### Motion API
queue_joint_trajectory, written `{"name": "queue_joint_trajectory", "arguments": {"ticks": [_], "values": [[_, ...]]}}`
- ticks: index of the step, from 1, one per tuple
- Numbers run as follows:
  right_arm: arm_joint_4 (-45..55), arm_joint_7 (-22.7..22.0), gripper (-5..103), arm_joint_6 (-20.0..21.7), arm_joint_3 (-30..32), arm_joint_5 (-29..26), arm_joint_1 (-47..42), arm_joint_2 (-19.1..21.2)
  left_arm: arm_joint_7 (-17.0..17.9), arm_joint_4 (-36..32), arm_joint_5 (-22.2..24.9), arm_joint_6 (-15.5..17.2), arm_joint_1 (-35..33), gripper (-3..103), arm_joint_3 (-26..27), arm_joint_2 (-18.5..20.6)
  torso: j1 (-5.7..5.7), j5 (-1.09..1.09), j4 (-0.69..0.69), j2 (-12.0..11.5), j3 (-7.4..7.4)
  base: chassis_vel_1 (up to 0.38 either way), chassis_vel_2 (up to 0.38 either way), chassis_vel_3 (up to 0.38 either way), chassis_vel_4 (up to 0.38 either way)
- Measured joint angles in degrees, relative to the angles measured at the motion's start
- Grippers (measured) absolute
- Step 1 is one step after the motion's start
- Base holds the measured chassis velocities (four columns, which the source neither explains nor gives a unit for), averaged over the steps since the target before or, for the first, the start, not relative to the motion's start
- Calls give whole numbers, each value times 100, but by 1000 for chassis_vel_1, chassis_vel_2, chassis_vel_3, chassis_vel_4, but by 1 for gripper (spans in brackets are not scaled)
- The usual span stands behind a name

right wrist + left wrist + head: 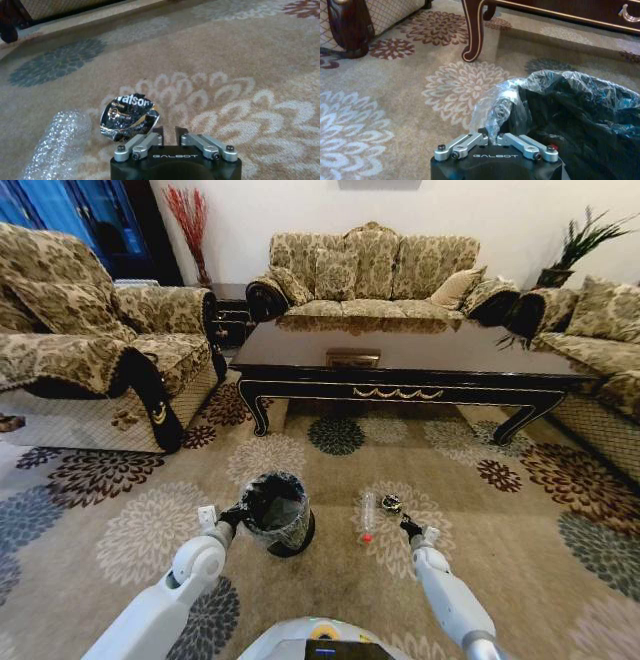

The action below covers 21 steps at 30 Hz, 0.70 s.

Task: Move to the front of the table and pick up the trash from the floor, then place it into the trash bin.

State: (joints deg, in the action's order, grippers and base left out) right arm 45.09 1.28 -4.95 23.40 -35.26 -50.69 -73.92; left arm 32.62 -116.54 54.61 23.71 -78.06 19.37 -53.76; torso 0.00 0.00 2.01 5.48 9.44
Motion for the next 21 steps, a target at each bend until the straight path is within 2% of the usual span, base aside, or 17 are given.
{"name": "queue_joint_trajectory", "arguments": {"ticks": [2, 3, 7, 9, 13, 15, 16, 18, 21], "values": [[131, 13, 25, 29, 11, -103, -18, -32, -2, -3, -19, -2, -11, 3, -2, 29, 0, 0, 0, 0, 0, 0, 0, 0, 0], [131, 13, 25, 29, 11, -103, -18, -32, -2, -3, -19, -2, -11, 3, -2, 29, 0, 0, 0, 0, 0, 0, 0, 0, 0], [163, -1, 46, 102, 64, -319, 48, -132, -5, -16, -36, -5, -5, 3, -2, 64, 0, 1, 1, 0, 0, 0, 0, 0, 0], [163, -5, 46, 115, 83, -384, 63, -144, -5, -21, -35, -5, -4, 3, -2, 67, 0, 0, 1, 0, 0, 0, 0, 0, 0], [284, -48, 68, 168, 235, -740, 82, -204, -9, -24, -39, -9, -6, 3, 0, 81, 0, 0, 0, 0, 0, 0, 0, 0, 0], [330, -55, 68, 169, 256, -787, 69, -209, -11, -19, -39, -10, -1, 3, -6, 79, 0, -1, 1, 0, 0, 0, 0, 0, 0], [407, -69, 79, 172, 272, -842, 33, -213, -11, -3, -44, -12, 19, 3, -25, 71, 0, 0, 1, 0, 0, 0, 0, 0, 0], [434, -73, 79, 175, 278, -858, 20, -215, -11, 3, -47, -15, 27, 3, -36, 67, 0, 0, 0, 0, 0, 0, 0, 0, 0], [554, -217, 94, 296, 422, -1139, 28, -324, -9, 49, -84, -42, 84, 3, -135, 43, 0, -1, -1, 0, 0, 0, 0, 0, 0]]}}
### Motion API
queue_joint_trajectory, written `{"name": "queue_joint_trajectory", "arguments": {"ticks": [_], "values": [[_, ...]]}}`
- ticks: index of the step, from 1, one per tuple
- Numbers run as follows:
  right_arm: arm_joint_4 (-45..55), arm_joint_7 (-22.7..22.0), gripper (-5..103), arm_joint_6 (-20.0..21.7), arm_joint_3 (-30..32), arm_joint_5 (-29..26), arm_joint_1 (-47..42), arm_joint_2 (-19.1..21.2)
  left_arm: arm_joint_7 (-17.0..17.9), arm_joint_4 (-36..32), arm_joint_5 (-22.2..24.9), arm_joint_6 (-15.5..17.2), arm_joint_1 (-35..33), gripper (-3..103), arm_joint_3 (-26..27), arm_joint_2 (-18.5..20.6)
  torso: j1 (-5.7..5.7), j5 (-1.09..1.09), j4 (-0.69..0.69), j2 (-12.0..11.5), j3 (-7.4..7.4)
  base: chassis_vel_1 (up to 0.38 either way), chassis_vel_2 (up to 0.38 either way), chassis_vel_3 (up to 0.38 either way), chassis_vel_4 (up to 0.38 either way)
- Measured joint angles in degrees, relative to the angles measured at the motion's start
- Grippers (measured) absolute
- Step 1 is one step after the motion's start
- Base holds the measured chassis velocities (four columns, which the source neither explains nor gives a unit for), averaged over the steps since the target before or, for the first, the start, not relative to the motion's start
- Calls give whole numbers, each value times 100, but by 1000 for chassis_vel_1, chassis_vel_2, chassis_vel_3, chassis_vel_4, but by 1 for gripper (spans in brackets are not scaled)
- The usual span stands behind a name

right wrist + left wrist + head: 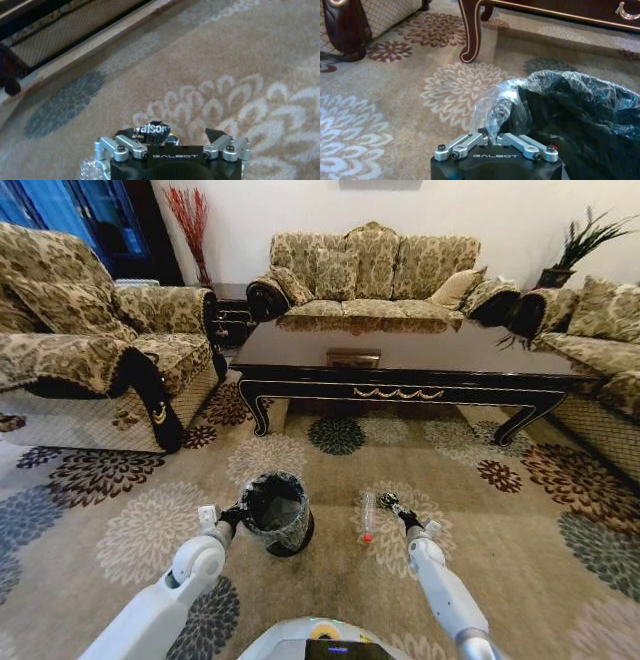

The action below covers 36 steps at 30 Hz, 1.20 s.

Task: Move to the front of the table and pick up the trash from the floor, then place it into the trash bin.

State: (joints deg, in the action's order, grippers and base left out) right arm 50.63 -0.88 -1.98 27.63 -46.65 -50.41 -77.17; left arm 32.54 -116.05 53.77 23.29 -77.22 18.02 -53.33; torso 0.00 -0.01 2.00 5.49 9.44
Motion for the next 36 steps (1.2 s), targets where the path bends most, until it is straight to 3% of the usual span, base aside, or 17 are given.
{"name": "queue_joint_trajectory", "arguments": {"ticks": [3, 17, 24, 27, 29, 31, 36], "values": [[-46, -32, 99, 29, 1, -16, 96, -68, 3, 3, -8, -1, 33, 3, -46, 8, 0, 0, 2, 0, 0, 0, 0, 0, 0], [-711, -106, 103, 242, 318, -248, 599, -379, 4, -10, -14, -2, -14, 3, 44, 65, 0, 0, 1, 0, 0, 0, 0, 0, 0], [-938, -130, 85, 296, 461, -280, 733, -436, 12, -123, 20, -11, -12, 3, 56, 84, 0, 0, 1, 0, 0, 0, 0, 0, 0], [-970, -130, 69, 320, 485, -305, 759, -431, 26, -123, 23, -19, -29, 3, 85, 89, 0, 0, 1, 0, 0, 0, 0, 0, 0], [-974, -130, 69, 321, 487, -305, 759, -431, 26, -123, 23, -21, -33, 3, 88, 90, 0, 0, 2, 0, 0, 0, 0, 0, 0], [-994, -130, 58, 327, 494, -305, 761, -438, 35, -147, 23, -25, -38, 3, 101, 93, 0, 1, 2, 0, 0, 0, 0, 0, 0], [-1010, -142, 42, 339, 498, -296, 769, -451, 38, -163, 34, -26, -39, 3, 127, 117, 0, 1, 2, 0, 0, 0, 0, 0, 0]]}}
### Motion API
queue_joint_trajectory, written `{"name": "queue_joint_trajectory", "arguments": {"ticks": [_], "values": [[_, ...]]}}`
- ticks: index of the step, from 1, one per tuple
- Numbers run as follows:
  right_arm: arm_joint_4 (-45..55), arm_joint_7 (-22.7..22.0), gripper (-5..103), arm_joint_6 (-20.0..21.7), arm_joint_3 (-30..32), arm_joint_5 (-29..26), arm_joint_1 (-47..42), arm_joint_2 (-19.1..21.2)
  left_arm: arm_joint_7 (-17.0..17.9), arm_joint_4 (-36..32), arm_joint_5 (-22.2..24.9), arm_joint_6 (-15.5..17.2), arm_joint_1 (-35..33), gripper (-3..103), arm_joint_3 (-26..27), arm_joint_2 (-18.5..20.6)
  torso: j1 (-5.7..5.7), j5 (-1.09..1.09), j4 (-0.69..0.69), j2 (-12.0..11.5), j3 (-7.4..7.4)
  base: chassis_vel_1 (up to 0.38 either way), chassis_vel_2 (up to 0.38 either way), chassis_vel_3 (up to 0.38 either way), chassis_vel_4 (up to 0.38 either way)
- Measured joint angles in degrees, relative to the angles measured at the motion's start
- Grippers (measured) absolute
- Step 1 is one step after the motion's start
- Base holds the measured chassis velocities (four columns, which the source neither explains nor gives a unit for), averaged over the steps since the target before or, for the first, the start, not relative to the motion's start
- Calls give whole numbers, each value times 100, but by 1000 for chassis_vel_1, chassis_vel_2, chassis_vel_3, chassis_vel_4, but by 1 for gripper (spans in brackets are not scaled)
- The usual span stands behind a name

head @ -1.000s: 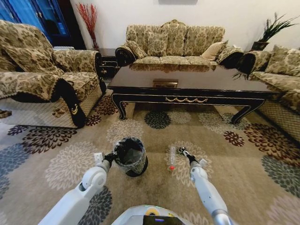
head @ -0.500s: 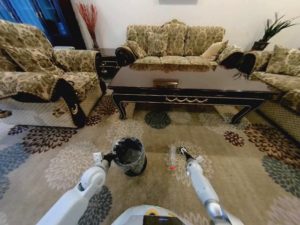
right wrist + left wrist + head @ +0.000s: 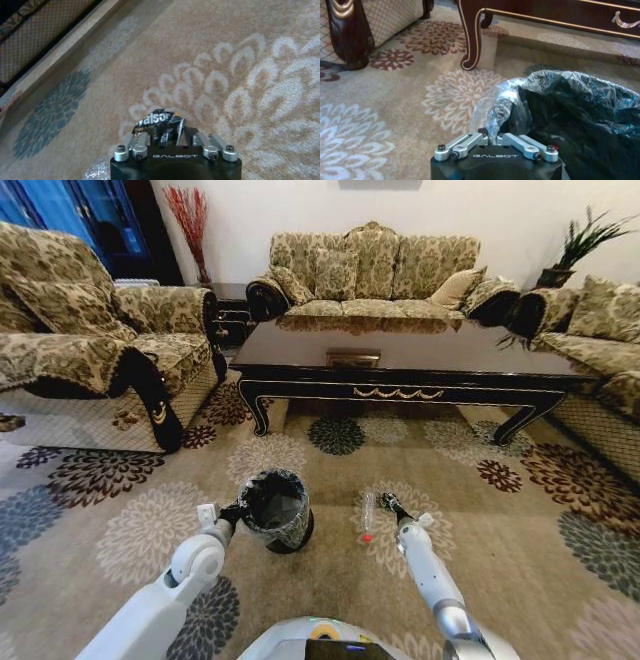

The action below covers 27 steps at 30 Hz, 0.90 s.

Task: Move to the front of the table and pick up the trash from the floor, then place it into the trash bin.

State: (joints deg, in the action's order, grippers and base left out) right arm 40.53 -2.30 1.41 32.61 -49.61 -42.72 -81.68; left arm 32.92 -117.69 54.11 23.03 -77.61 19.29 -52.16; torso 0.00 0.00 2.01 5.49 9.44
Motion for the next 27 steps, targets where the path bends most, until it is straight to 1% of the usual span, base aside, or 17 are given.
{"name": "queue_joint_trajectory", "arguments": {"ticks": [1, 2, 5, 7, 9, 14, 15, 16, 19, 20, 22, 23, 27], "values": [[0, 0, 37, 4, 0, 1, 0, 2, 3, 0, 5, 0, 6, 3, 1, 0, 0, 0, 1, 0, 0, 0, 0, 0, 0], [0, 0, 37, 4, 0, 1, 0, 2, 3, 0, 5, 0, 6, 3, 1, 0, 0, 0, 1, 0, 0, 0, 0, 0, 0], [-65, 3, 21, 8, 43, 9, 35, 10, 9, 0, 13, 0, 10, 3, 1, -20, 0, 0, -1, 0, 0, 0, 0, 0, 0], [-65, 3, 21, 8, 49, 10, 37, 11, 9, 0, 13, 0, 4, 3, 1, -23, 0, -1, -1, 0, 0, 0, 0, 0, 0], [-26, 3, 16, 8, 56, 3, 18, 16, 6, 15, 13, 0, -3, 3, 3, -26, 0, 0, 0, 0, 0, 0, 0, 0, 0], [121, -3, 16, 11, 53, -24, -72, 39, 4, 43, 13, 0, 25, 3, -15, -44, 0, 1, 1, 0, 0, 0, 0, 0, 0], [267, -18, 16, 11, 36, -57, -173, 68, 3, 46, 12, 0, 40, 3, -41, -54, 0, 1, 2, 0, 0, 0, 0, 0, 0], [695, -62, 16, 10, -52, -101, -448, 171, -4, 71, 2, 14, 77, 3, -128, -82, -1, 0, 0, 0, 0, 0, 0, 0, 0], [1490, -83, 16, -1, -232, -116, -956, 417, -26, 145, -36, 47, 161, 3, -284, -102, -1, 1, -2, 0, 0, 0, 0, 0, 0], [1490, -83, 16, -1, -232, -116, -956, 417, -26, 145, -36, 47, 161, 3, -284, -102, -1, 1, -2, 0, 0, 0, 0, 0, 0], [2144, -154, 16, 31, -285, -252, -1252, 598, -32, 183, -33, 82, 258, 3, -379, -130, -1, 1, -1, 0, 0, 0, 0, 0, 0], [2144, -154, 16, 31, -285, -252, -1252, 598, -32, 183, -33, 82, 258, 3, -379, -130, -1, 1, -1, 0, 0, 0, 0, 0, 0], [3616, -256, 16, 131, -252, -473, -1832, 980, -23, 214, -22, 169, 422, 3, -601, -239, -1, 0, 1, 0, -1, 0, 0, 0, 0]]}}
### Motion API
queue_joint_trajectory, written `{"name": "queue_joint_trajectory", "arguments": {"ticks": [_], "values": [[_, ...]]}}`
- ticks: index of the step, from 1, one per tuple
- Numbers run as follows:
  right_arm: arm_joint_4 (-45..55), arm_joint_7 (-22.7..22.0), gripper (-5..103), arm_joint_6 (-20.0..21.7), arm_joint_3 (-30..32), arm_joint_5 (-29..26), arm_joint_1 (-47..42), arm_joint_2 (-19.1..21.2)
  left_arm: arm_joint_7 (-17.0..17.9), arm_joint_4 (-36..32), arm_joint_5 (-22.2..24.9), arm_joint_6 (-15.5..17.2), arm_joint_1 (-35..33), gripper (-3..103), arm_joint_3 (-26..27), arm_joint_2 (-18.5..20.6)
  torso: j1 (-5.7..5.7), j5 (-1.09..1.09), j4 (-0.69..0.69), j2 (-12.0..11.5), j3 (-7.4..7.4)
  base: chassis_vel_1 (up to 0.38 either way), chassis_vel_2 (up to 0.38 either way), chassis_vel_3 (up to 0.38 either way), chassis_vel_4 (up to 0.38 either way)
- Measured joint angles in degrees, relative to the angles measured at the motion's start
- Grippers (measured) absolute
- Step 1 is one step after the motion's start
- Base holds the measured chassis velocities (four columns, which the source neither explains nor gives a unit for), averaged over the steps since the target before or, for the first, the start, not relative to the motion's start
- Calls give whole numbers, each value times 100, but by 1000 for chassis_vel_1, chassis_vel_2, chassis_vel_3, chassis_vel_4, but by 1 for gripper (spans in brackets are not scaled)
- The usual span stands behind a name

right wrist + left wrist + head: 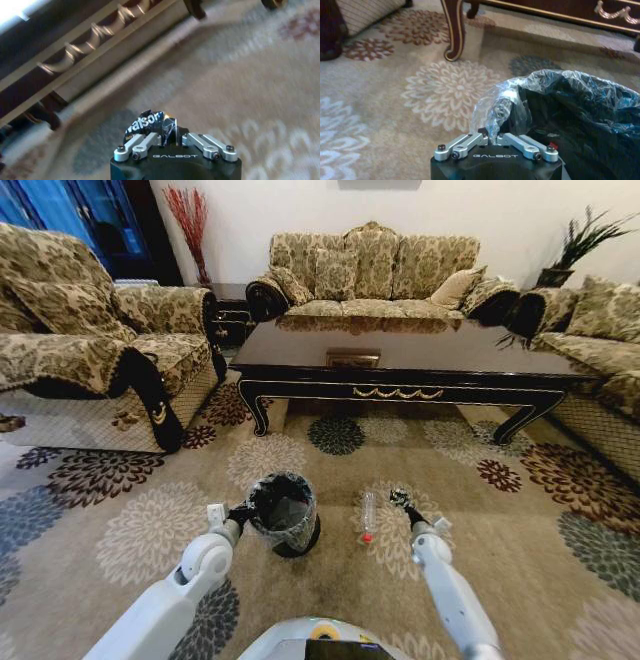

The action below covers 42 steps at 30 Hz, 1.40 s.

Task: Move to the front of the table and pick up the trash from the floor, then place it into the trash bin.

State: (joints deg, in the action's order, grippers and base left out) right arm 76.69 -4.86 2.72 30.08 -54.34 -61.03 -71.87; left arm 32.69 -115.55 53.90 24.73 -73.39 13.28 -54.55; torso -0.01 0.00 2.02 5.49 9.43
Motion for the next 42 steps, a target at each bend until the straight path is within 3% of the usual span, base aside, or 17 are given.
{"name": "queue_joint_trajectory", "arguments": {"ticks": [9, 15, 18, 24, 31, 35, 42], "values": [[1962, 24, 16, 77, 139, 71, -1088, 575, 236, 122, 77, 188, 322, 3, -400, -138, 0, 1, -1, 0, 0, 0, 0, 0, 0], [3327, 245, 16, 5, 67, 654, -1792, 998, 376, 194, 153, 263, 573, 3, -713, -210, 0, 1, -3, 1, 0, 0, 0, 0, 0], [3914, 333, 16, -88, -132, 1161, -1979, 1216, 567, 163, 186, 355, 730, 3, -951, -311, 0, 2, 6, 1, 0, 0, 0, 0, 0], [4390, 584, 16, -339, -138, 1797, -2364, 1308, 770, 173, 298, 438, 1173, 3, -1393, -400, 0, 2, -4, 1, 0, 0, 0, 0, 0], [4782, 1411, 16, -1040, -34, 2863, -3125, 1491, 915, 250, 410, 523, 1656, 3, -1933, -492, 0, 0, 0, 1, 1, 0, 0, 0, 0], [4799, 1680, 16, -1273, -75, 3415, -3317, 1490, 967, 292, 427, 549, 1804, 3, -2201, -595, 0, 1, -1, 1, 1, 0, 0, 0, 0], [4715, 1879, 16, -1503, -168, 3911, -3505, 1421, 1038, 334, 412, 595, 1915, 3, -2521, -779, 0, 1, -1, 0, 1, 0, 0, 0, 0]]}}
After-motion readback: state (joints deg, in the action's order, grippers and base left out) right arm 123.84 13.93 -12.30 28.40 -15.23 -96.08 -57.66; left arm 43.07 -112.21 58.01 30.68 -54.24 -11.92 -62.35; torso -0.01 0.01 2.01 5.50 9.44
